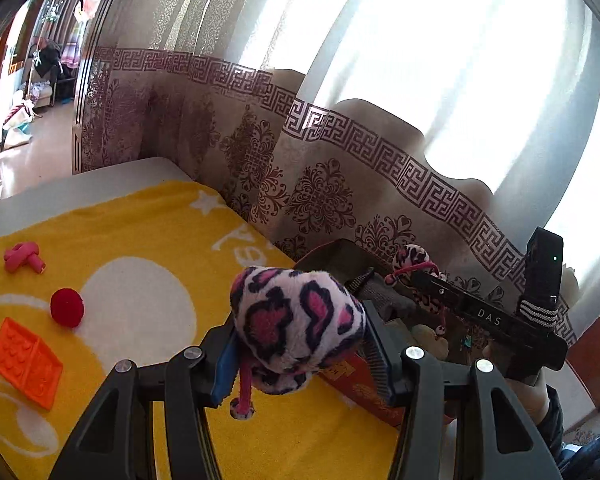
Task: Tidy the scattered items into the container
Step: 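Carry both leopard plushes into the red box and open both grippers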
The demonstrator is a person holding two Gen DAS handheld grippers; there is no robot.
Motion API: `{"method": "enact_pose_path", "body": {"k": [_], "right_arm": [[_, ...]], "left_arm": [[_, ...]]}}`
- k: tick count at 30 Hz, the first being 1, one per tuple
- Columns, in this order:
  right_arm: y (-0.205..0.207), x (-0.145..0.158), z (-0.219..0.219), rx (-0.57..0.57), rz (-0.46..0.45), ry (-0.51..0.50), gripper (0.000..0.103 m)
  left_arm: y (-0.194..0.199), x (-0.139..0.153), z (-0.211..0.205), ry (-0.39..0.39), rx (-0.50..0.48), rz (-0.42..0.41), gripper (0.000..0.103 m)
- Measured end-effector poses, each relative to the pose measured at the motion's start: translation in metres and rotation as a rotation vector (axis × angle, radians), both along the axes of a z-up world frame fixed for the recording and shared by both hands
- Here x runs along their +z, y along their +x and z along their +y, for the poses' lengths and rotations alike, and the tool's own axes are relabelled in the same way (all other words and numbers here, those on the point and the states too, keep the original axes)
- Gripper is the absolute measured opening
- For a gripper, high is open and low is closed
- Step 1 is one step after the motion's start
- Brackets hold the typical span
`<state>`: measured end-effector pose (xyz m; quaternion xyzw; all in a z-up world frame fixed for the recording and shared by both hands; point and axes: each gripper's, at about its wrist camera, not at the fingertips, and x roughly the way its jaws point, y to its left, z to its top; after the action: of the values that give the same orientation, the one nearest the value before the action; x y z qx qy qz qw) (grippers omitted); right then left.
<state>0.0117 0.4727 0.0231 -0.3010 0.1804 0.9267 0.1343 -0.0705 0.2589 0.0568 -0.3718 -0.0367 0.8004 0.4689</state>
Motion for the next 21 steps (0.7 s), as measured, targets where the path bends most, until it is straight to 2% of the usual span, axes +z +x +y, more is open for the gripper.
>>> {"method": "enact_pose_path", "body": {"k": [5, 12, 16, 19, 20, 21], "right_arm": [[0.001, -0.007, 0.009, -0.017, -0.021, 0.024, 0.052], [-0.003, -0.018, 0.006, -0.02, -0.069, 0.081, 0.055], [-0.003, -0.021, 0.01, -0.034, -0.077, 0.07, 0.055], [-0.002, -0.02, 0.011, -0.046, -0.075, 0.066, 0.059], [-0.001, -0.02, 0.012, -0.05, -0.074, 0.065, 0.061], [0.0, -0.02, 0.012, -0.053, -0.073, 0.064, 0.063]], "left_arm": [[-0.007, -0.008, 0.057, -0.033, -0.064, -0.026, 0.056], [-0.016, -0.03, 0.113, -0.088, -0.122, -0.063, 0.056], [-0.02, -0.036, 0.126, -0.098, -0.13, -0.068, 0.056], [-0.023, -0.037, 0.129, -0.096, -0.14, -0.084, 0.056], [-0.023, -0.037, 0.129, -0.096, -0.142, -0.092, 0.058], [-0.024, -0.037, 0.129, -0.092, -0.144, -0.101, 0.065]]}}
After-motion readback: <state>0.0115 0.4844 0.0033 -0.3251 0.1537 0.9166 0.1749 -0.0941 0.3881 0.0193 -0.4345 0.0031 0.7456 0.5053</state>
